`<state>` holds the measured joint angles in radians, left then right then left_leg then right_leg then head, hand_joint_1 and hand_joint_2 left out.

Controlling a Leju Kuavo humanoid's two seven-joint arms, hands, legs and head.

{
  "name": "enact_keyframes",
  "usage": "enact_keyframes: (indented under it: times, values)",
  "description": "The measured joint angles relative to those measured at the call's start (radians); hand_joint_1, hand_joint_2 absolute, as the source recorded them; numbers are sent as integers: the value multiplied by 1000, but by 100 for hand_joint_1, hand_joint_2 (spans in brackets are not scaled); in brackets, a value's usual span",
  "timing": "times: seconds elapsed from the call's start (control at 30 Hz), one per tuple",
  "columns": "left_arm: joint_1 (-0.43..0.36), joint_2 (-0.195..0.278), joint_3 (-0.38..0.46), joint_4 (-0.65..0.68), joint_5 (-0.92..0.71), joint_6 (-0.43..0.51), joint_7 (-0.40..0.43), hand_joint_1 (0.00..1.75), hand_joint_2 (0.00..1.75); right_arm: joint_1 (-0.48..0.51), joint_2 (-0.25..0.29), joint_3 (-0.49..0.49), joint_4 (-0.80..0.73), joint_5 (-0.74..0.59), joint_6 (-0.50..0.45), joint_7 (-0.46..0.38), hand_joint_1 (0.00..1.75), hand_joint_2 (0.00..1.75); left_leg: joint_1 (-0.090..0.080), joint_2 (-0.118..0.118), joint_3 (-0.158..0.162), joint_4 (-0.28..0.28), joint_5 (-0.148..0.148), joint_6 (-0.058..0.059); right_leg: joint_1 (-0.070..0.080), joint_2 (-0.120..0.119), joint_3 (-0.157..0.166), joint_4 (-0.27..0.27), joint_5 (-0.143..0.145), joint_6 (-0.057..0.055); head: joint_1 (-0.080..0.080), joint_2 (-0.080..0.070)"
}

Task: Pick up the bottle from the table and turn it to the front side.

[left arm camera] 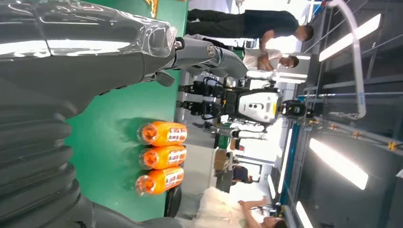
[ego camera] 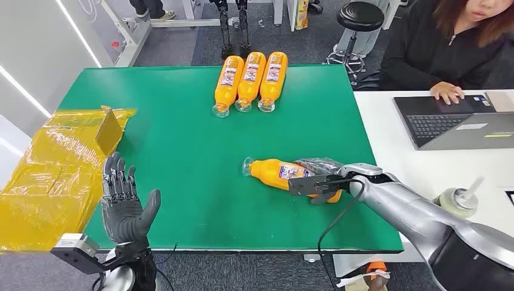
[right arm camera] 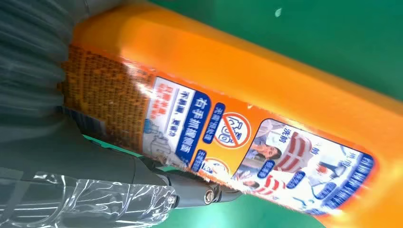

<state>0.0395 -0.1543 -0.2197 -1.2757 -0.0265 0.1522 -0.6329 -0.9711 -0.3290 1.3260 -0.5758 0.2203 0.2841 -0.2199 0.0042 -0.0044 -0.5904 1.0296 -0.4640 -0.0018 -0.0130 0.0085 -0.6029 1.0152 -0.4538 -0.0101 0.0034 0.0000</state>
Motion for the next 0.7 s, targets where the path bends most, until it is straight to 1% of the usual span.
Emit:
enact_keyframes:
  times: [0.03, 0.07, 0.1, 0.13, 0.17, 0.57, 0.7]
  values:
    - [0, 0, 0, 0, 1, 0, 0, 0, 175, 1, -1, 0, 0, 1, -3, 0, 102, 175, 0, 0, 0, 0, 0, 0, 0, 0, 0, 0, 0, 0, 0, 0]
    - [0, 0, 0, 0, 1, 0, 0, 0, 175, 2, -2, 0, 1, 1, -5, 1, 120, 175, 0, 0, 1, 0, 0, 0, 0, 0, 1, 0, 0, 0, 0, 0]
    - [0, 0, 0, 0, 2, 0, 0, 0, 175, 5, -3, 0, 1, 3, -11, 1, 164, 175, 0, 0, 1, 0, 0, 0, 0, 0, 1, 0, 0, 0, 0, 0]
    - [0, 1, 0, 0, 2, 0, 0, 0, 175, 6, -6, 0, 1, 5, -16, 1, 171, 175, 0, 0, 2, 0, 0, 0, 0, 0, 2, 0, 0, 0, 0, 0]
    - [0, 1, -1, 0, 2, 0, 0, 0, 175, 8, -8, -1, 1, 9, -21, 0, 175, 175, 0, 0, 2, 0, 0, 0, 0, 0, 2, 0, 0, 0, 0, 0]
    - [0, 1, -1, 0, 5, -2, 0, 0, 175, 32, -36, -27, -23, 34, -47, 0, 175, 175, 0, 0, 3, 2, 0, 1, 0, -1, 5, -1, 1, 2, 0, 0]
    - [0, 1, -1, 0, 4, -2, 2, 0, 175, 43, -40, -43, -30, 38, -72, 0, 175, 175, 0, 0, 3, 2, 0, 1, 0, 0, 5, -1, 1, 2, 0, 0]
